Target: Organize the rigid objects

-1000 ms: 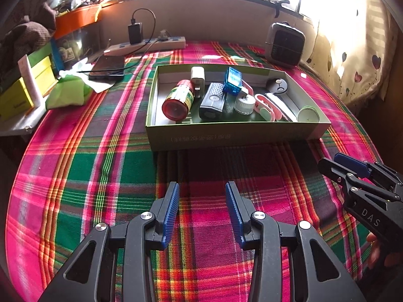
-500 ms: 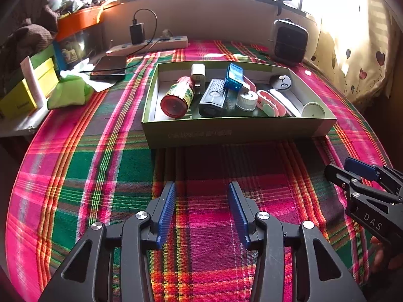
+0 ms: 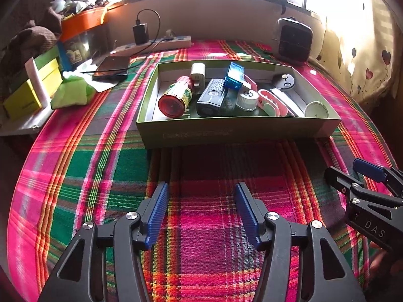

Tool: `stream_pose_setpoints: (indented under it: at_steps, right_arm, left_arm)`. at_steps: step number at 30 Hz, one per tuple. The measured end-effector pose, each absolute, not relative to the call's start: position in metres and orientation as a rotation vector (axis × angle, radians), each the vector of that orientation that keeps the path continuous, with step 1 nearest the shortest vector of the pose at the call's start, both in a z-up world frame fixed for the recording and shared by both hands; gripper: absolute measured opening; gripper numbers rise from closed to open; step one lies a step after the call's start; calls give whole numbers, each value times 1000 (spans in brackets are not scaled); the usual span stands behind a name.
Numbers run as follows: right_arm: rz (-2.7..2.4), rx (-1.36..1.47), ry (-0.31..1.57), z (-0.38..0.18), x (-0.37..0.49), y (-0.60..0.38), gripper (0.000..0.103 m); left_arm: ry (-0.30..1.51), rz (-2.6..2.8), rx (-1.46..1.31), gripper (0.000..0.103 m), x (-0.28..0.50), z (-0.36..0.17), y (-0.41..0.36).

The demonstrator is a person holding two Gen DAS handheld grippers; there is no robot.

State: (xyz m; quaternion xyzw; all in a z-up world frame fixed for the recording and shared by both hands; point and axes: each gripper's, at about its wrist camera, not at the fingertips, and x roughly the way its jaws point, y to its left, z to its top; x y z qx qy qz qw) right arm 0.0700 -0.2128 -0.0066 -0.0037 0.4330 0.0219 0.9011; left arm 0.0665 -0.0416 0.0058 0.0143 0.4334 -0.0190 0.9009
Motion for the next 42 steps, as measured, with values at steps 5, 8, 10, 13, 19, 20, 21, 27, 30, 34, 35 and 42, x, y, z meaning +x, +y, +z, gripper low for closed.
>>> stream_pose_setpoints:
  at_steps: [5, 8, 10, 13, 19, 20, 21, 27, 30, 34, 35, 42]
  right_arm:
    - [45, -9, 896, -7, 70, -212, 68]
    - [46, -11, 897, -7, 70, -212, 69]
    - [46, -10, 897, -7, 70, -212, 69]
    - [46, -11, 897, -7, 70, -212, 69]
    - [46, -10, 897, -7, 70, -211, 70]
    - [46, -11, 897, -7, 70, -211, 70]
    - [46, -11, 897, -7, 70, -211, 70]
    - [46, -10, 897, -7, 70, -211, 70]
    - [46, -11, 897, -7, 70, -211, 70]
    - [46, -10, 897, -7, 70, -211, 70]
    - [46, -10, 897, -7, 70, -211, 70]
    - [46, -10, 897, -7, 70, -212, 70]
  left_arm:
    - [896, -39, 32, 54, 67, 6, -42]
    - [896, -40, 31, 54, 67, 6, -42]
    - [896, -40, 31, 55, 67, 6, -42]
    - [896, -40, 31, 55, 67, 6, -42]
    - [896, -40, 31, 55, 66, 6, -42]
    - [896, -40, 31, 55, 67, 6, -42]
    - [896, -40, 31, 55, 66, 6, -42]
    - [896, -40, 31, 55, 66, 6, -42]
    - [896, -40, 31, 55, 66, 6, -42]
    - [896, -40, 31, 55, 67, 6, -42]
    - [896, -40, 31, 55, 67, 6, -42]
    - [896, -39, 32, 55, 67, 6, -42]
